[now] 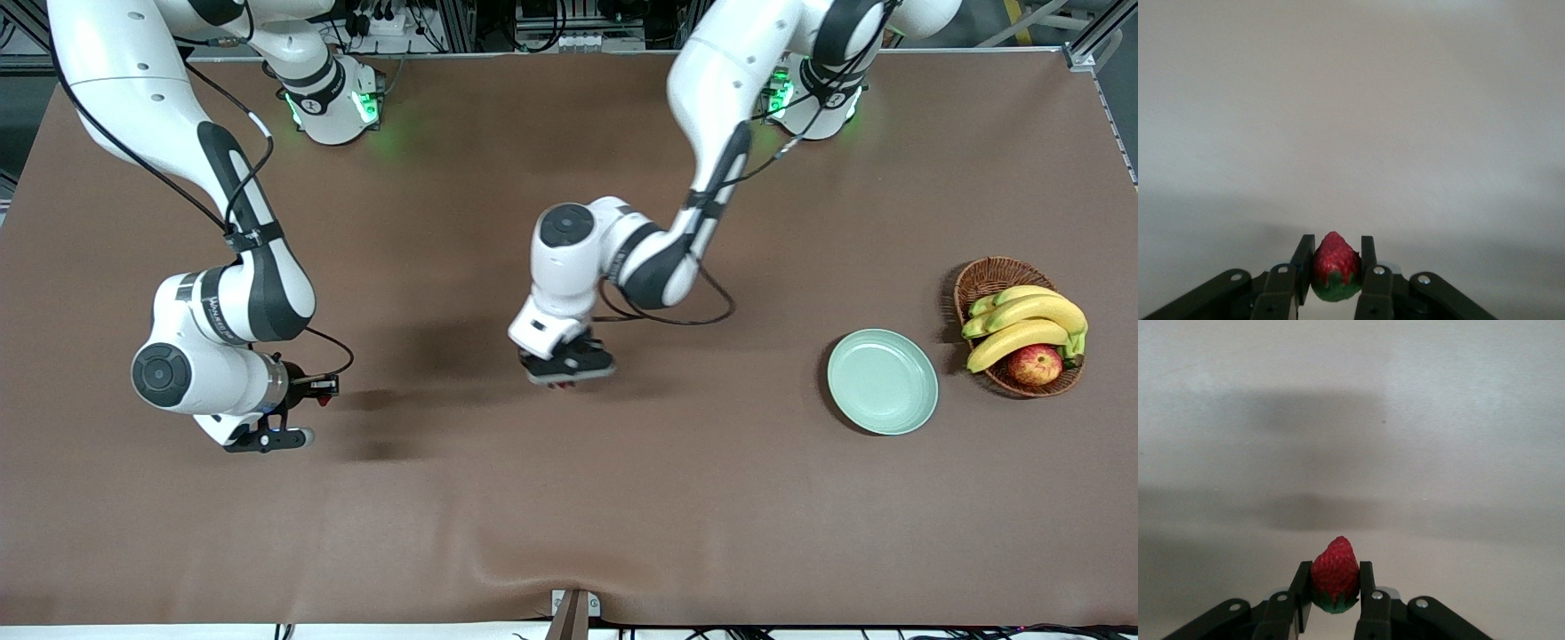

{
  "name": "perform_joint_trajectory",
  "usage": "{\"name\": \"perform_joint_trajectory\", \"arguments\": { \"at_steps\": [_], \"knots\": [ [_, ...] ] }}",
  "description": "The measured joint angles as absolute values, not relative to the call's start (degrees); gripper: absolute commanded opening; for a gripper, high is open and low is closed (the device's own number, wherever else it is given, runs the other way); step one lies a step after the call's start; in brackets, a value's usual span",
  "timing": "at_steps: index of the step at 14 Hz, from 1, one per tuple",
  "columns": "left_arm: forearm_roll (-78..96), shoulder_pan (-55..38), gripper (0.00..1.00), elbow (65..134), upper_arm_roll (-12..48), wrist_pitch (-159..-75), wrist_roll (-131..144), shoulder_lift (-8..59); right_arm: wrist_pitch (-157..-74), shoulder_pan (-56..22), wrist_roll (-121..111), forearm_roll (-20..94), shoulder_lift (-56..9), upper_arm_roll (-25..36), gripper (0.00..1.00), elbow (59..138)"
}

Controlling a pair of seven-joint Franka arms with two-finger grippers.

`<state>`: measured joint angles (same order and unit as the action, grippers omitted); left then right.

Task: Collect all strawberries into plate
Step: 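Drop the strawberry on the plate while the right gripper sets another mid-table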

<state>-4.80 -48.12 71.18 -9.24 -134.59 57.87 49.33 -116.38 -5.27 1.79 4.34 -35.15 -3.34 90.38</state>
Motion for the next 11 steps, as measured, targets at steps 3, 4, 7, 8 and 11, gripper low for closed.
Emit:
{"name": "perform_joint_trajectory", "arguments": {
  "at_steps": [3,4,7,8,11],
  "knots": [
    [-4.78,-39.90,0.00,71.33,-9.38,-126.60,57.81,45.37,-116.37,-8.18,3.75,10.93,-35.15,-4.07,0.00,90.42],
    [-4.78,-37.02,0.00,71.56,-9.39,-124.35,57.58,44.72,-116.40,-9.79,5.30,12.53,-35.16,-4.19,0.00,90.43],
    [-4.78,-28.12,0.00,74.02,-9.39,-121.18,55.06,43.50,-118.30,-16.05,11.22,13.94,-35.61,-4.40,0.00,90.63],
    [-4.78,-25.22,0.00,75.21,-9.39,-121.14,53.74,43.08,-120.26,-18.30,13.12,14.17,-36.19,-4.43,0.00,90.71],
    [-4.79,-17.69,0.00,81.50,-9.36,-120.69,48.42,39.73,-124.38,-23.74,16.94,14.39,-38.66,-4.43,0.00,90.78]
  ]
}}
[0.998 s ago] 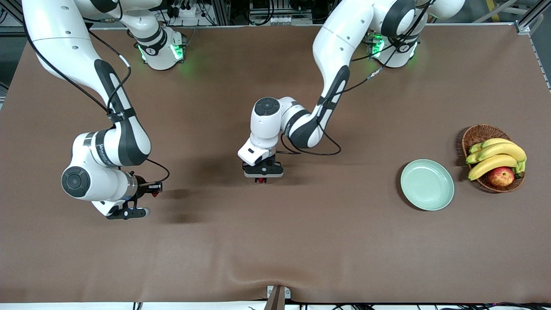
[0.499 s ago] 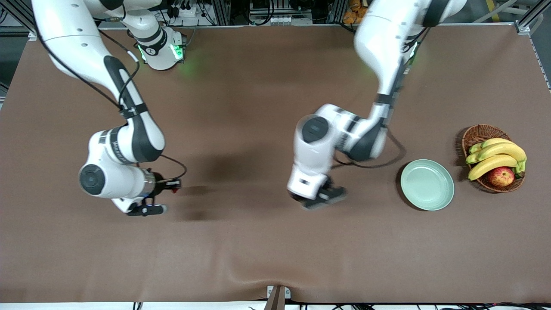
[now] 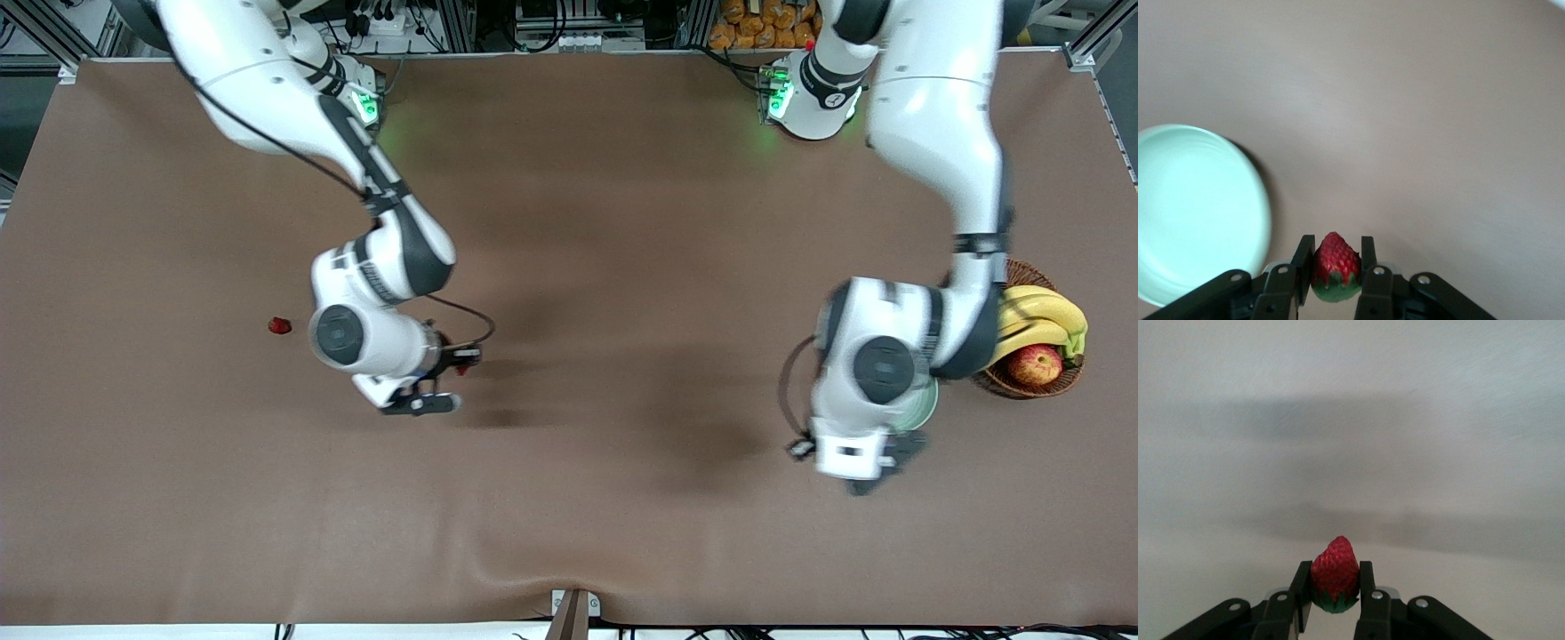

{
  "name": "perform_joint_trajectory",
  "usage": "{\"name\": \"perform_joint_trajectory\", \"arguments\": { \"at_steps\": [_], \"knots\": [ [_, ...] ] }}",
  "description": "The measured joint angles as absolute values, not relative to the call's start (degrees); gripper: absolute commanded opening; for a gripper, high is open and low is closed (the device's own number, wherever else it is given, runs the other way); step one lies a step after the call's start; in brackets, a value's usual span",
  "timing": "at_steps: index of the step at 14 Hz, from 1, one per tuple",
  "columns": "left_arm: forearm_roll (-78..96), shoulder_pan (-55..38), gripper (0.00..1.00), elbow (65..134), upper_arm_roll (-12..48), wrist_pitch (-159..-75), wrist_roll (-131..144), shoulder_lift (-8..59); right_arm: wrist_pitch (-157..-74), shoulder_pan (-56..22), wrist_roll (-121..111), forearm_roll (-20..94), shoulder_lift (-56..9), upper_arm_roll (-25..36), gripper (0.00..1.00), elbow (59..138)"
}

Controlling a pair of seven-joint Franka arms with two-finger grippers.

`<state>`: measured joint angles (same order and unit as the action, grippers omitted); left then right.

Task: Collect all strawberries into plate
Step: 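Drop the strawberry on the plate while the right gripper sets another mid-table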

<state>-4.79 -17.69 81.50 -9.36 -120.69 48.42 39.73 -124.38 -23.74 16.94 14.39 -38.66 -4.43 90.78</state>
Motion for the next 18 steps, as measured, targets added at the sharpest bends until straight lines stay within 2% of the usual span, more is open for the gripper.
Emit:
{"name": "perform_joint_trajectory", "arguments": {
  "at_steps": [4,5,7,9,10,11,12,13,14,15,18],
  "knots": [
    [-4.79,-11.21,0.00,93.23,-9.27,-120.31,40.50,33.68,-127.85,-28.35,18.65,14.42,-40.86,-4.41,0.01,90.81],
    [-4.79,-10.51,0.00,95.26,-9.20,-120.31,40.26,32.98,-128.30,-29.18,19.18,14.44,-41.23,-4.42,0.04,90.81],
    [-4.79,-9.54,0.00,97.85,-9.11,-120.32,39.82,32.83,-128.62,-30.05,20.21,14.46,-41.53,-4.41,0.05,90.81],
    [-4.79,-8.82,0.00,99.40,-8.93,-120.33,39.32,33.35,-128.62,-30.36,20.31,14.48,-41.90,-4.41,0.13,90.81],
    [-4.79,-8.67,0.00,99.83,-8.85,-120.34,39.29,33.81,-128.62,-30.58,20.31,14.48,-42.12,-4.43,0.22,90.81],
    [-4.79,-8.68,0.00,100.01,-8.77,-120.34,39.29,34.39,-128.62,-30.88,20.31,14.49,-42.30,-4.43,0.38,90.82],
    [-4.79,-8.69,0.00,100.04,-8.66,-120.37,39.29,34.97,-128.62,-31.21,20.33,14.49,-42.48,-4.43,0.50,90.82],
    [-4.79,-8.69,0.04,100.04,-8.60,-120.50,39.29,35.36,-128.62,-31.53,20.56,14.49,-42.64,-4.43,0.73,90.82],
    [-4.79,-8.69,0.38,100.03,-8.58,-120.69,39.29,35.60,-128.64,-31.76,21.12,14.49,-42.73,-4.43,0.98,90.82],
    [-4.79,-8.74,0.99,100.00,-8.52,-120.84,39.28,35.74,-128.69,-31.86,21.80,14.49,-42.75,-4.43,1.00,90.81],
    [-4.84,-9.83,1.00,99.76,-8.02,-121.04,39.28,36.03,-129.20,-31.48,22.14,14.49,-42.72,-3.78,1.00,90.33]
  ]
}}
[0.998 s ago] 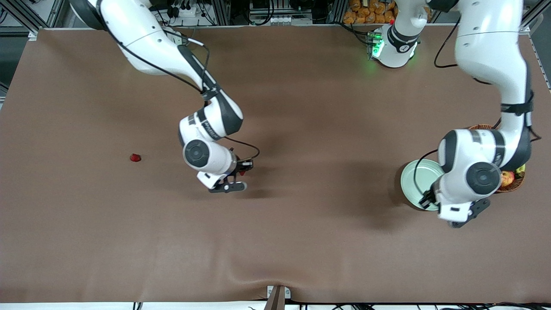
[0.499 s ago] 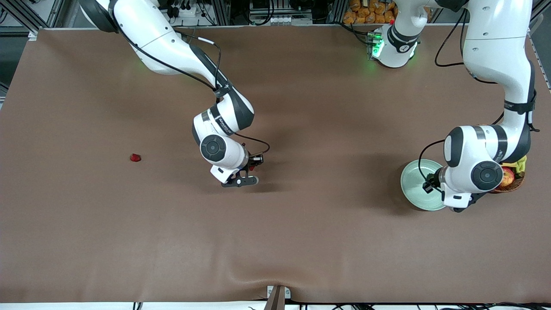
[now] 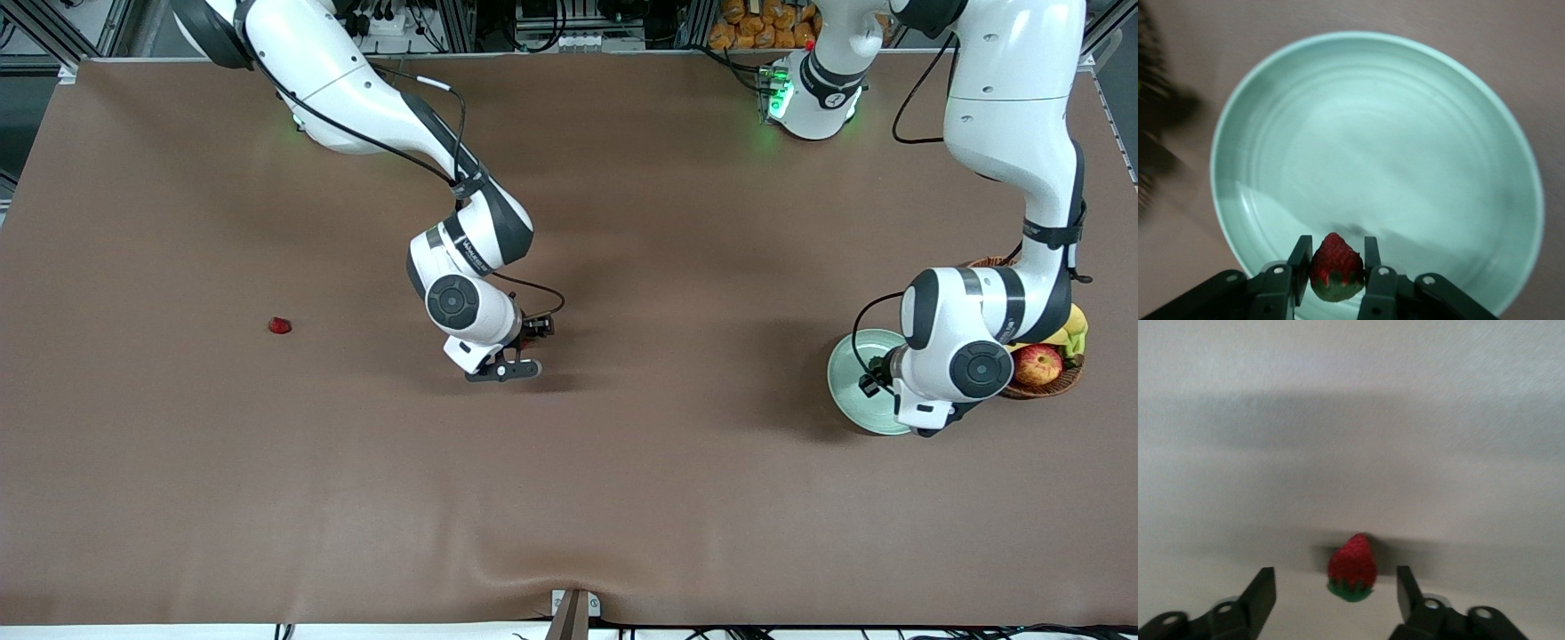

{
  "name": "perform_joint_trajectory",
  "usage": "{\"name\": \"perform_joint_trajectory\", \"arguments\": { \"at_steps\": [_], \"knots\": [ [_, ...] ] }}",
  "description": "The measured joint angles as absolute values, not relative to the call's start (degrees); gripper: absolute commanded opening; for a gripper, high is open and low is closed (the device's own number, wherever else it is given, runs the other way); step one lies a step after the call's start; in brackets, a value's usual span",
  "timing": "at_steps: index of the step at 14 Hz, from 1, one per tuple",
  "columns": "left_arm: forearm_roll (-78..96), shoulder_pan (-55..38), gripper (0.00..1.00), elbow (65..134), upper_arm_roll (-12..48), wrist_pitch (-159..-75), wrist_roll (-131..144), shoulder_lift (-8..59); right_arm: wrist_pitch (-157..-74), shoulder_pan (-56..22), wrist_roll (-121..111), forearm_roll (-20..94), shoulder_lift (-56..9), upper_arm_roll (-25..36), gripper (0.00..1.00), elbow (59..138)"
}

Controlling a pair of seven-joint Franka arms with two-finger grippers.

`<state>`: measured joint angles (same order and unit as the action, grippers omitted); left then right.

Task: Collect all strawberries into plate
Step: 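Drop the strawberry on the plate while the right gripper sets another mid-table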

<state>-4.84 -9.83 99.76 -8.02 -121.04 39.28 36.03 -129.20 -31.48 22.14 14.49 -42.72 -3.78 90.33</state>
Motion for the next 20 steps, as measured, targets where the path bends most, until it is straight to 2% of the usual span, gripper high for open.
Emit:
{"name": "perform_joint_trajectory", "arguments": {
  "at_steps": [5,8,11,14,20],
  "knots": [
    [-4.82,-14.41,1.00,95.89,-7.76,-121.09,39.69,34.31,-128.67,-24.17,22.06,14.43,-40.44,-2.69,1.00,89.23],
    [-4.39,-19.61,1.00,93.85,-6.98,-121.06,43.76,33.18,-119.68,-16.72,21.89,13.70,-36.39,-2.43,1.00,89.17],
    [-1.73,-24.35,1.00,91.66,-5.92,-121.06,47.74,34.21,-112.30,-10.33,21.29,8.20,-32.24,-2.40,1.00,89.86],
    [0.43,-28.11,1.00,88.02,-5.54,-121.23,50.97,37.15,-111.44,-5.64,19.77,0.97,-29.71,-2.38,1.00,94.61],
    [2.18,-37.91,1.00,81.53,-4.64,-126.13,55.96,42.81,-111.87,1.63,7.25,-0.32,-28.39,0.14,1.00,102.98]
  ]
}}
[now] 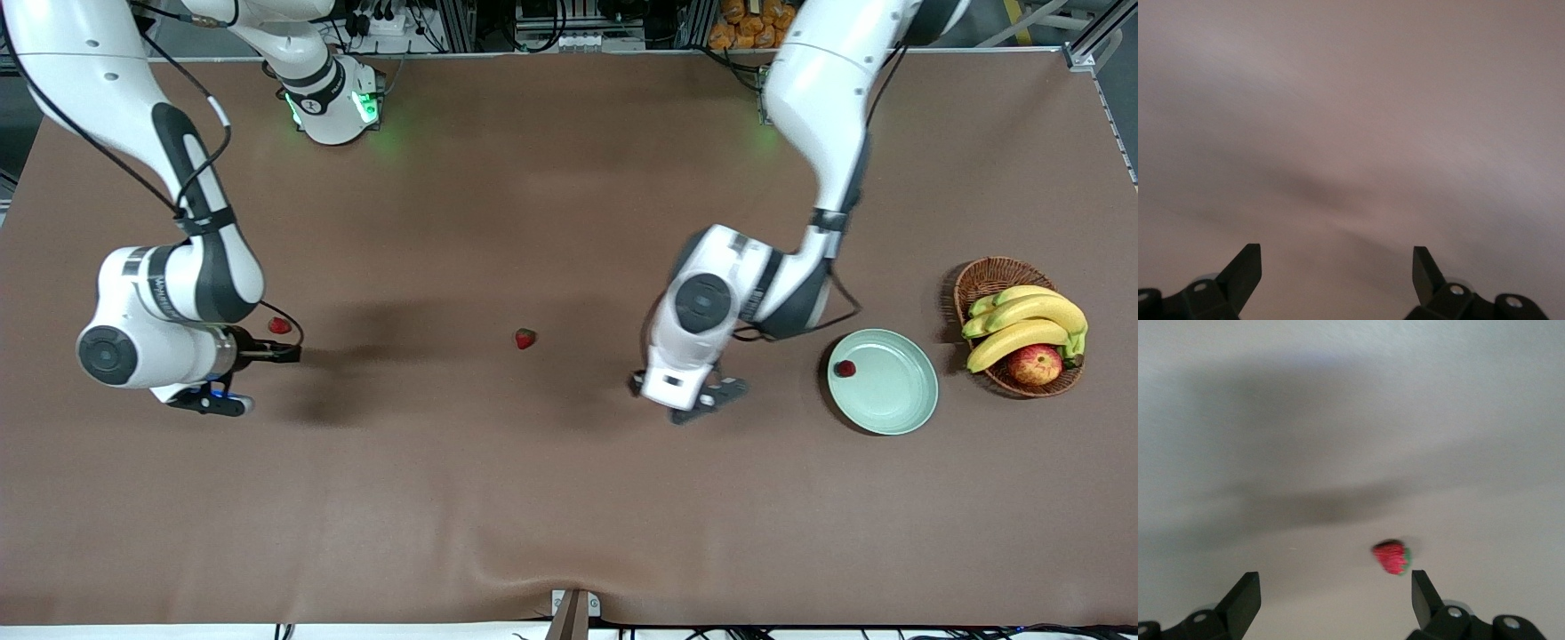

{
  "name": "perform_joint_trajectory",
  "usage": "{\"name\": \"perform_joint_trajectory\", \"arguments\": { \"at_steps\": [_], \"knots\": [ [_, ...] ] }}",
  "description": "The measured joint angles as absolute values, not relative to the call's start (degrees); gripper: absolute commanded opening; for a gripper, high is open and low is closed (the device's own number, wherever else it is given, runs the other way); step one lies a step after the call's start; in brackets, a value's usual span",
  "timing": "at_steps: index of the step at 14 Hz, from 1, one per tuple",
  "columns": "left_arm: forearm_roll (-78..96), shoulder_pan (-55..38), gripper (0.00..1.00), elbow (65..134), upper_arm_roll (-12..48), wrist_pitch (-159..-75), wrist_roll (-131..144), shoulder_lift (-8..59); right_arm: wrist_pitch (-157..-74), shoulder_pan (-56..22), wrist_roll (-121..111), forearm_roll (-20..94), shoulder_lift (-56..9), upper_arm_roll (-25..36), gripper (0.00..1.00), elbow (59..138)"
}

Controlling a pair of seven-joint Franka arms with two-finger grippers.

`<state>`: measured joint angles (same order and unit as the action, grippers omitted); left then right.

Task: Collect all strawberries into plate
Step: 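Drop the strawberry on the plate while the right gripper sets another mid-table, then grasp the second middle strawberry with the left gripper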

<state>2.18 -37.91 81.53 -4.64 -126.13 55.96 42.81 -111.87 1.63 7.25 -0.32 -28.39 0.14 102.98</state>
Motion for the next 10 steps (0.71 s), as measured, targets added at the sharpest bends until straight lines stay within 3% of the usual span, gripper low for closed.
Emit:
{"name": "perform_joint_trajectory", "arguments": {
  "at_steps": [7,10],
  "knots": [
    [2.17,-49.77,1.00,78.90,-4.96,-143.74,58.93,50.58,-118.55,2.80,5.50,-0.36,-28.60,0.16,1.00,112.29],
    [0.09,-53.30,1.00,76.68,-6.39,-146.04,58.71,53.44,-118.56,3.95,1.75,-0.37,-28.64,0.54,1.00,112.55]
  ]
}}
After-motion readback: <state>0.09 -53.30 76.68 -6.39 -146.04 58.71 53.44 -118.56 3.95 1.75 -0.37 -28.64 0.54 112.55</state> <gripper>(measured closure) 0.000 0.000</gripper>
